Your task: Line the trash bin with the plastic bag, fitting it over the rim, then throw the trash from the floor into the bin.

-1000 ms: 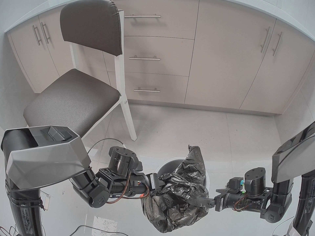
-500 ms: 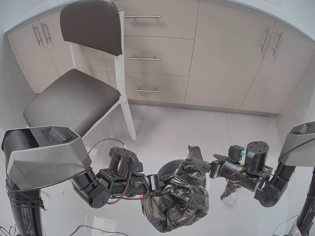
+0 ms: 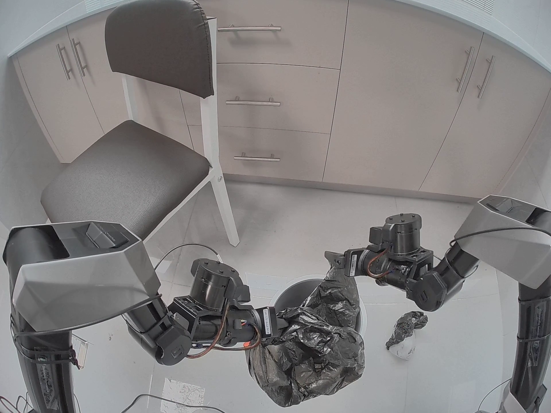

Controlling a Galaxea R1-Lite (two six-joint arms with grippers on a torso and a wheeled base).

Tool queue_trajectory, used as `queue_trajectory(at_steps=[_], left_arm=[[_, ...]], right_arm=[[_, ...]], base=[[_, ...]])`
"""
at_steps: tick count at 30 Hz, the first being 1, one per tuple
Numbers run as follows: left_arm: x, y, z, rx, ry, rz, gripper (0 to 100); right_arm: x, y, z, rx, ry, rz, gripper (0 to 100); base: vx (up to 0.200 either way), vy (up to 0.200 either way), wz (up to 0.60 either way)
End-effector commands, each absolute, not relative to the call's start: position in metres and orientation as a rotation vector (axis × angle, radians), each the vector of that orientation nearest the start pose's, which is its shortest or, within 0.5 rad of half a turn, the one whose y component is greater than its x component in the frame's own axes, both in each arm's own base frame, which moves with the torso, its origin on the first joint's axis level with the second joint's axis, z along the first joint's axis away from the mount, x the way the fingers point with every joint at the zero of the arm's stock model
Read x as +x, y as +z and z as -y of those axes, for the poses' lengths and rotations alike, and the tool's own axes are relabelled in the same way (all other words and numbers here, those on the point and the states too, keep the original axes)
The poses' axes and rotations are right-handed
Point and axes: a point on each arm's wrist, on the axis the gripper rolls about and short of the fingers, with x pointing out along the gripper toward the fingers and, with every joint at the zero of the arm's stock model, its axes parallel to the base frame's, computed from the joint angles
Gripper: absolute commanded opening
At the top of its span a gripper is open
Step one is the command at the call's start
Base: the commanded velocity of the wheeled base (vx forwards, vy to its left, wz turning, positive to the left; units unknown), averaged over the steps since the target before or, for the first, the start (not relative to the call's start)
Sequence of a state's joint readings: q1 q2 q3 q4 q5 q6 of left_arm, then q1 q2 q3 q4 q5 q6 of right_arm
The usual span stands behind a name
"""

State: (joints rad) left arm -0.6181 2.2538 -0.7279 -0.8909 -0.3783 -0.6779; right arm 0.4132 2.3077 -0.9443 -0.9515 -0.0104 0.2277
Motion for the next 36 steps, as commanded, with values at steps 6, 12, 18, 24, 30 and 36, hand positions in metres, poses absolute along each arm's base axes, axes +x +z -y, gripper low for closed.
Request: queue_trajectory(at_steps=[6,12,18,24,30,36], left_arm=[[0.283,0.001,0.212,-0.520,-0.697,-0.953,0],[0.283,0.001,0.212,-0.520,-0.697,-0.953,0],[0.283,0.001,0.212,-0.520,-0.697,-0.953,0],[0.283,0.001,0.212,-0.518,-0.698,-0.952,0],[0.284,0.001,0.212,-0.519,-0.699,-0.951,0],[0.283,0.001,0.212,-0.518,-0.697,-0.952,0]], right_arm=[[0.401,-0.018,-0.171,0.102,0.327,-0.530,100],[0.392,-0.027,-0.172,0.103,0.333,-0.566,100],[0.391,-0.031,-0.173,0.103,0.334,-0.573,0],[0.384,-0.024,-0.175,0.100,0.345,-0.575,0],[0.363,-0.022,-0.186,0.116,0.375,-0.609,0],[0.353,-0.041,-0.193,0.124,0.387,-0.669,0]], base=[[0.000,0.000,0.00],[0.000,0.000,0.00],[0.000,0.000,0.00],[0.000,0.000,0.00],[0.000,0.000,0.00],[0.000,0.000,0.00]])
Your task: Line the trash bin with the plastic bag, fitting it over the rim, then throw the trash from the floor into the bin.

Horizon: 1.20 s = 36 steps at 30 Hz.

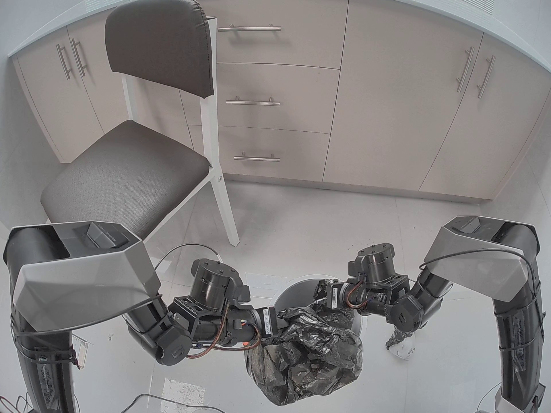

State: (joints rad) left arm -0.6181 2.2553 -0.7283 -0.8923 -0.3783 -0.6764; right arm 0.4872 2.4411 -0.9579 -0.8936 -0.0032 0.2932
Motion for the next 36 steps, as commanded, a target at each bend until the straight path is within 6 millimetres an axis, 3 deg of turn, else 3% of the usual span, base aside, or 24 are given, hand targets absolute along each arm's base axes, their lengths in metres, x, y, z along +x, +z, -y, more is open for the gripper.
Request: queue_trajectory(at_steps=[1,10,23,24,36], left_arm=[[0.283,0.001,0.212,-0.518,-0.697,-0.952,0],[0.283,0.001,0.212,-0.518,-0.697,-0.952,0],[0.283,0.001,0.212,-0.518,-0.697,-0.952,0],[0.283,0.001,0.212,-0.518,-0.697,-0.952,0],[0.283,0.001,0.212,-0.518,-0.697,-0.952,0]], right_arm=[[0.353,-0.047,-0.193,0.120,0.385,-0.679,0],[0.362,-0.065,-0.192,0.103,0.371,-0.701,0],[0.362,-0.069,-0.190,0.070,0.373,-0.705,0],[0.363,-0.070,-0.189,0.063,0.373,-0.705,100],[0.360,-0.058,-0.188,0.080,0.375,-0.681,100]], base=[[0.000,0.000,0.00],[0.000,0.000,0.00],[0.000,0.000,0.00],[0.000,0.000,0.00],[0.000,0.000,0.00]])
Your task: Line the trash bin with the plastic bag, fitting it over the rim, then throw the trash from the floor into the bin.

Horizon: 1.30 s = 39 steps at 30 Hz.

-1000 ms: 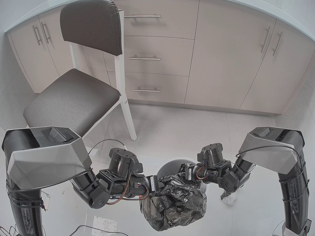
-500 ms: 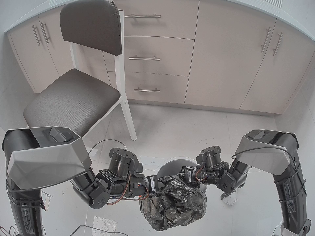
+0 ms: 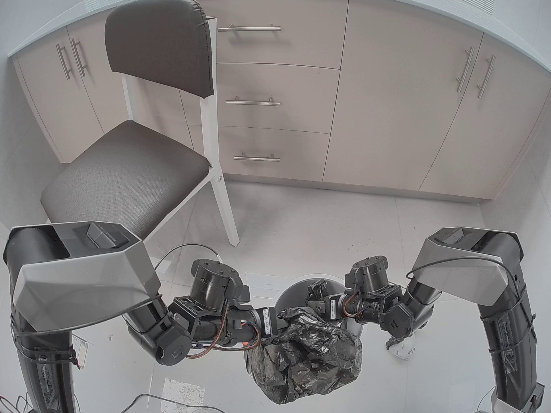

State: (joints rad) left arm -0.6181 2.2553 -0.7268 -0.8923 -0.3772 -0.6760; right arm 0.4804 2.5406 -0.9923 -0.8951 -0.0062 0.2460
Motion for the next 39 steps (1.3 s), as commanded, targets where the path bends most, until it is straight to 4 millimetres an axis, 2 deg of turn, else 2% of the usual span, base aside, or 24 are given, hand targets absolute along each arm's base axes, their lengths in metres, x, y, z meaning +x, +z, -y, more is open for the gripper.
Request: queue_trajectory(at_steps=[1,2,3,4,5,6,8,11,13,14,15,16,20,23,26,27,29,31,39], left_arm=[[0.283,0.001,0.212,-0.518,-0.697,-0.952,0],[0.283,0.001,0.212,-0.518,-0.697,-0.952,0],[0.283,0.001,0.212,-0.518,-0.697,-0.952,0],[0.283,0.001,0.212,-0.519,-0.696,-0.952,0],[0.283,0.001,0.212,-0.519,-0.696,-0.952,0],[0.283,0.001,0.212,-0.524,-0.695,-0.953,0],[0.284,0.001,0.211,-0.529,-0.690,-0.953,0],[0.284,0.002,0.211,-0.531,-0.690,-0.952,0],[0.284,0.002,0.211,-0.532,-0.690,-0.951,0],[0.284,0.002,0.211,-0.532,-0.690,-0.951,0],[0.285,0.002,0.211,-0.533,-0.692,-0.948,0],[0.285,0.002,0.211,-0.533,-0.692,-0.948,0],[0.285,0.002,0.211,-0.533,-0.693,-0.942,0],[0.285,0.002,0.211,-0.534,-0.695,-0.943,0],[0.285,0.002,0.211,-0.533,-0.693,-0.943,0],[0.285,0.002,0.211,-0.534,-0.695,-0.943,0],[0.285,0.002,0.211,-0.533,-0.694,-0.944,0],[0.285,0.002,0.211,-0.534,-0.695,-0.943,0],[0.285,0.002,0.211,-0.535,-0.693,-0.941,0]], right_arm=[[0.358,-0.051,-0.187,0.085,0.376,-0.671,100],[0.357,-0.047,-0.186,0.088,0.377,-0.665,100],[0.353,-0.032,-0.184,0.107,0.382,-0.640,100],[0.351,-0.026,-0.184,0.117,0.383,-0.628,100],[0.351,-0.026,-0.184,0.117,0.383,-0.628,100],[0.341,-0.004,-0.180,0.169,0.387,-0.594,100],[0.332,0.013,-0.175,0.207,0.384,-0.572,100],[0.323,0.022,-0.170,0.233,0.381,-0.564,100],[0.305,0.032,-0.161,0.269,0.396,-0.553,100],[0.305,0.032,-0.161,0.269,0.396,-0.553,100],[0.290,0.034,-0.154,0.272,0.419,-0.550,100],[0.288,0.033,-0.153,0.270,0.423,-0.550,100],[0.246,0.016,-0.130,0.195,0.519,-0.627,100],[0.223,-0.001,-0.116,0.103,0.560,-0.675,100],[0.209,-0.016,-0.110,0.058,0.575,-0.688,100],[0.209,-0.017,-0.110,0.055,0.576,-0.685,100],[0.201,-0.041,-0.106,0.013,0.561,-0.792,100],[0.202,-0.048,-0.107,-0.007,0.568,-0.809,100],[0.203,-0.060,-0.116,-0.034,0.600,-0.825,100]], base=[[0.000,0.000,0.00],[0.000,0.000,0.00],[0.000,0.000,0.00],[0.000,0.000,0.00],[0.000,0.000,0.00],[0.000,0.000,0.00],[0.000,0.000,0.00],[0.000,0.000,0.00],[0.000,0.000,0.00],[0.000,0.000,0.00],[0.000,0.000,0.00],[0.000,0.000,0.00],[0.000,0.000,0.00],[0.000,0.000,0.00],[0.000,0.000,0.00],[0.000,0.000,0.00],[0.000,0.000,0.00],[0.000,0.000,0.00],[0.000,0.000,0.00]])
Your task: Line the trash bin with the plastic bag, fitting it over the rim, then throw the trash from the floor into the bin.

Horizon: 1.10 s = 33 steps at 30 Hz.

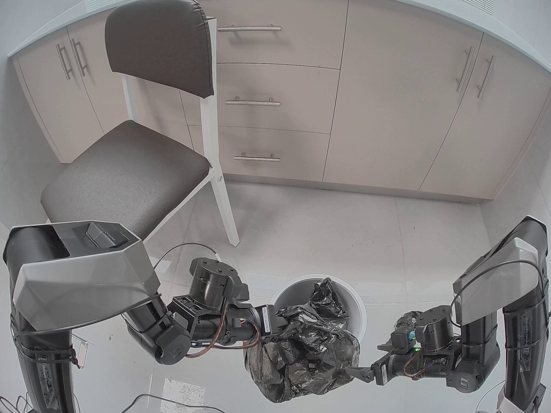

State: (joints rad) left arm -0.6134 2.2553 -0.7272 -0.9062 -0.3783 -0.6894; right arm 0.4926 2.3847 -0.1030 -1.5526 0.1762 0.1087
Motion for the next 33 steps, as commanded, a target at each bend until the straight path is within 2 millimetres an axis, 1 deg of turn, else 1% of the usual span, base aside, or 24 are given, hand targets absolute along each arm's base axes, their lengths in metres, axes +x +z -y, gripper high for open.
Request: queue_trajectory(at_steps=[1,5,7,10,16,21,26,27,31,33], left_arm=[[0.287,0.003,0.211,-0.538,-0.695,-0.938,0],[0.287,0.004,0.212,-0.540,-0.698,-0.934,0],[0.287,0.004,0.212,-0.540,-0.700,-0.934,0],[0.287,0.006,0.212,-0.541,-0.702,-0.929,0],[0.286,0.007,0.213,-0.542,-0.705,-0.928,0],[0.284,0.012,0.212,-0.545,-0.712,-0.921,0],[0.285,0.018,0.212,-0.586,-0.702,-0.918,0],[0.285,0.019,0.212,-0.593,-0.701,-0.917,0],[0.287,0.021,0.213,-0.597,-0.703,-0.912,0],[0.289,0.021,0.214,-0.600,-0.706,-0.903,0]], right_arm=[[0.209,-0.062,-0.119,-0.032,0.599,-0.804,100],[0.223,-0.061,-0.126,-0.020,0.605,-0.741,100],[0.227,-0.061,-0.128,-0.019,0.606,-0.724,100],[0.238,-0.064,-0.133,-0.020,0.610,-0.687,100],[0.247,-0.076,-0.138,-0.022,0.612,-0.679,100],[0.257,-0.079,-0.142,-0.016,0.612,-0.649,100],[0.262,-0.081,-0.143,-0.014,0.605,-0.633,100],[0.262,-0.082,-0.143,-0.016,0.600,-0.636,0],[0.263,-0.084,-0.143,-0.016,0.590,-0.637,0],[0.264,-0.080,-0.144,-0.010,0.587,-0.624,0]], base=[[0.000,0.000,0.00],[0.000,0.000,0.00],[0.000,0.000,0.00],[0.000,0.000,0.00],[0.000,0.000,0.00],[0.000,0.000,0.00],[0.000,0.000,0.00],[0.000,0.000,0.00],[0.000,0.000,0.00],[0.000,0.000,0.00]])
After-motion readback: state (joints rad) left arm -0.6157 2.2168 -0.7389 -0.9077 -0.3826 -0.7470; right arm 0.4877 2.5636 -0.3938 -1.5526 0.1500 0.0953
